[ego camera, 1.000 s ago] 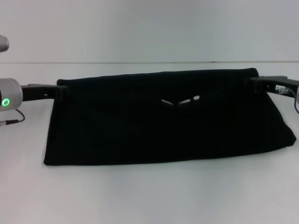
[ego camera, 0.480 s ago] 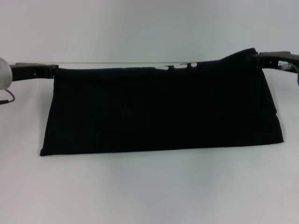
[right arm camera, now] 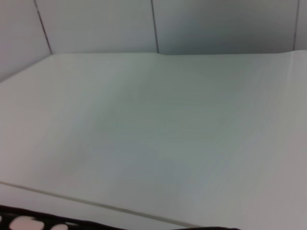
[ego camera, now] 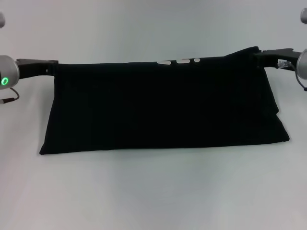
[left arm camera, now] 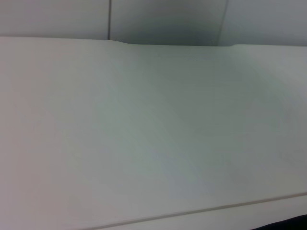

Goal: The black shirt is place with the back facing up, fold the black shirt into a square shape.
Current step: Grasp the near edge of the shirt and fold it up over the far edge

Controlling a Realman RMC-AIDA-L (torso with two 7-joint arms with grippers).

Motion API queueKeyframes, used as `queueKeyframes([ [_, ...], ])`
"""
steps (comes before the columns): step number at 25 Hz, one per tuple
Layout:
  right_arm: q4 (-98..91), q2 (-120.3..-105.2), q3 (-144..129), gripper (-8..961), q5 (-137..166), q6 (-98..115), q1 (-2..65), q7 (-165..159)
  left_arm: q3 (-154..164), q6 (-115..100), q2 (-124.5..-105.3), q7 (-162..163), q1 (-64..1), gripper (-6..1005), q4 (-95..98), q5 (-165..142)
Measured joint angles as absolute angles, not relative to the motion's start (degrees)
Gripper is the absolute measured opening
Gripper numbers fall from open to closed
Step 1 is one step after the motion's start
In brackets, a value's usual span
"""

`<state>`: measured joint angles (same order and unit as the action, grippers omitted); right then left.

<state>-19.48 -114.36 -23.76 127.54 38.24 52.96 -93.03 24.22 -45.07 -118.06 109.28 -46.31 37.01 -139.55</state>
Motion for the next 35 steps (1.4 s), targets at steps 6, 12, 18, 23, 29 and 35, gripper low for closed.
queueKeyframes([
  [6, -18.4, -114.76, -23.8, 51, 127.5, 35.0, 53.6, -91.4, 24.3, -39.4, -118.65, 106.6, -47.5, 1, 33.6, -138.9],
  [12, -18.4, -114.78, -23.8, 52, 127.5, 34.6, 53.6, -91.4, 24.4, -36.6, -118.66, 106.4, -47.9, 1, 32.4, -138.9],
  [18, -18.3, -114.77, -23.8, 52, 127.5, 34.0, 53.5, -91.4, 24.7, -35.8, -118.67, 106.4, -47.8, 0, 32.2, -137.7],
  [23, -18.3, -114.48, -23.8, 52, 127.5, 34.3, 53.4, -91.6, 25.1, -35.9, -118.37, 106.3, -48.0, 4, 32.8, -137.4],
  [29, -18.7, -114.45, -23.8, 51, 127.7, 34.4, 54.0, -91.8, 26.6, -36.0, -118.54, 106.4, -48.7, 15, 34.1, -137.4],
  [35, -18.7, -114.31, -23.8, 51, 127.5, 34.4, 54.1, -92.0, 26.6, -35.7, -118.56, 106.4, -49.0, 25, 34.2, -137.4],
])
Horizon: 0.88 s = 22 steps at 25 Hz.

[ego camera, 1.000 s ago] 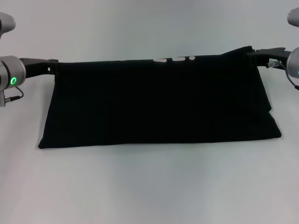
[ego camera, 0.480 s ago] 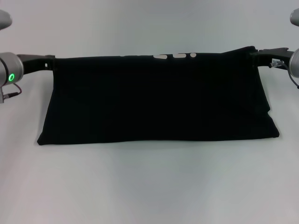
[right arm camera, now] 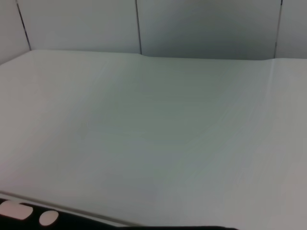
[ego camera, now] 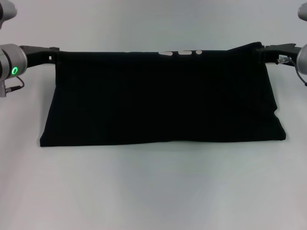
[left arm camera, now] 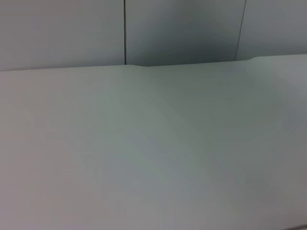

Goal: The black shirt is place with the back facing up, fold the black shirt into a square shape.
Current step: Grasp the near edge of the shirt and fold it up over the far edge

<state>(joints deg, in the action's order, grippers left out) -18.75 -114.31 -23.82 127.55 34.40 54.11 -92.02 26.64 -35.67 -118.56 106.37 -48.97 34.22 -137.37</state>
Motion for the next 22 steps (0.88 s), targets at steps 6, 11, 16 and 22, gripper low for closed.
queueKeyframes([
  [6, -18.4, -114.27, -23.8, 77, 127.6, 34.0, 54.1, -92.0, 26.6, -35.5, -118.68, 106.3, -48.9, 35, 33.9, -137.4],
  [11, -18.4, -114.27, -23.8, 103, 127.5, 34.3, 54.1, -91.7, 26.6, -35.4, -118.68, 106.3, -48.9, 44, 33.8, -137.4],
  [16, -18.4, -114.49, -23.8, 129, 127.5, 34.2, 54.2, -91.8, 26.8, -35.4, -118.66, 106.3, -49.2, 52, 33.2, -137.4],
  [22, -19.9, -115.20, -23.8, 160, 127.5, 33.7, 53.8, -90.9, 27.0, -33.1, -119.79, 106.0, -49.4, 80, 33.1, -137.4],
])
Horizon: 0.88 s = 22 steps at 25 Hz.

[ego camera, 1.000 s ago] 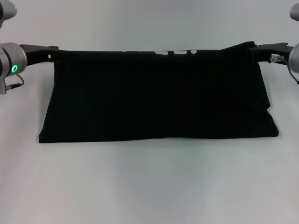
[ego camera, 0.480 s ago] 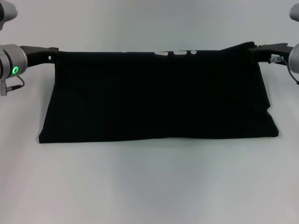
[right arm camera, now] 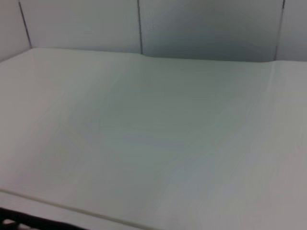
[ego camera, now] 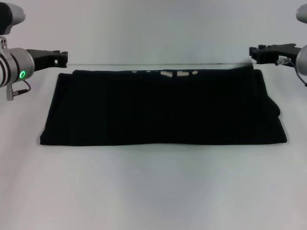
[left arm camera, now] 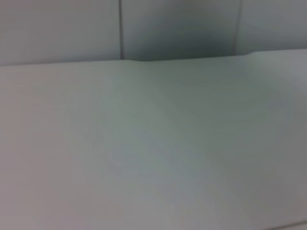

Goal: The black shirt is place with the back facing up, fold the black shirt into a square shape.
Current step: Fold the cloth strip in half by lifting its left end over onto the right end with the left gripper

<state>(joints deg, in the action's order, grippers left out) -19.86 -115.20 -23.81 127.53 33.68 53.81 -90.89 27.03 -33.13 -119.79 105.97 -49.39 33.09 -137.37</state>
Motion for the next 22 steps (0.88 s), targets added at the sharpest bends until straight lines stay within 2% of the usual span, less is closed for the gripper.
queueKeyframes([
  [5, -20.5, -115.47, -23.8, 252, 127.5, 30.9, 53.3, -91.3, 27.1, -26.5, -120.91, 106.2, -49.1, 174, 32.2, -137.4],
  [11, -20.5, -114.33, -23.7, 363, 127.6, 32.3, 52.4, -93.9, 26.7, -24.4, -120.80, 106.5, -49.3, 303, 30.8, -137.4],
  [14, -21.0, -112.97, -23.8, 621, 127.6, 37.5, 51.2, -96.9, 26.9, -26.2, -120.45, 109.0, -48.6, 405, 31.5, -137.5],
  [17, -23.2, -111.99, -23.8, 633, 127.6, 45.4, 49.0, -100.5, 27.0, -35.4, -119.21, 113.6, -46.4, 521, 34.1, -137.7],
  [22, -29.2, -111.84, -23.7, 642, 127.5, 59.3, 43.4, -106.9, 26.9, -56.6, -116.76, 119.4, -42.5, 739, 39.2, -137.5],
])
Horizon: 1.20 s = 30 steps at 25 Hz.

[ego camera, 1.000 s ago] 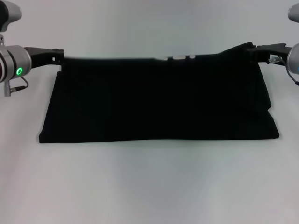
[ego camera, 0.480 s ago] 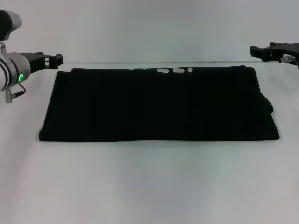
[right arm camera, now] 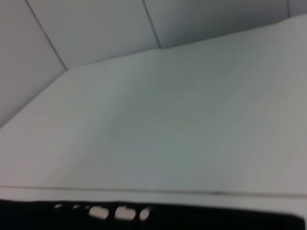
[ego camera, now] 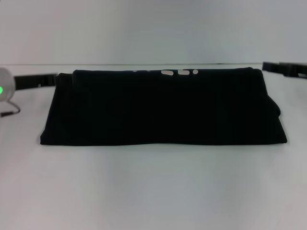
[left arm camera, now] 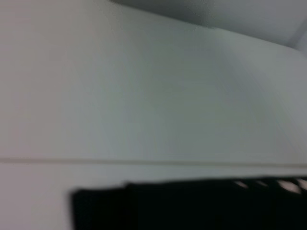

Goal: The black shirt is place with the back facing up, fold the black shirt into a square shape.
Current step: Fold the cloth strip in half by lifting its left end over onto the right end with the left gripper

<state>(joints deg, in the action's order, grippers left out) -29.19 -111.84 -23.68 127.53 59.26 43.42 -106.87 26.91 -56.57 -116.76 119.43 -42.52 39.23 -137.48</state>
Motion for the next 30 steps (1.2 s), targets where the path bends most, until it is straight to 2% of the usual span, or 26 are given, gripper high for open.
queueKeyframes([
  [4, -31.9, -111.49, -23.0, 642, 126.9, 68.8, 39.6, -109.3, 26.1, -69.8, -116.33, 121.5, -39.4, 849, 44.4, -137.5],
  [8, -32.3, -111.14, -22.9, 643, 124.8, 76.9, 36.9, -109.6, 25.9, -78.5, -116.58, 123.6, -36.6, 849, 48.3, -137.4],
  [17, -32.5, -110.52, -22.6, 641, 124.5, 83.6, 34.1, -109.6, 24.9, -82.0, -116.21, 125.9, -33.3, 849, 48.6, -138.6],
  [23, -32.3, -110.39, -23.3, 640, 124.8, 83.5, 34.5, -109.4, 24.7, -86.7, -115.46, 132.5, -34.5, 849, 47.8, -142.9],
  [30, -32.2, -111.11, -24.2, 638, 124.9, 82.4, 36.5, -104.7, 24.7, -87.9, -114.47, 146.2, -36.5, 849, 43.8, -145.5],
])
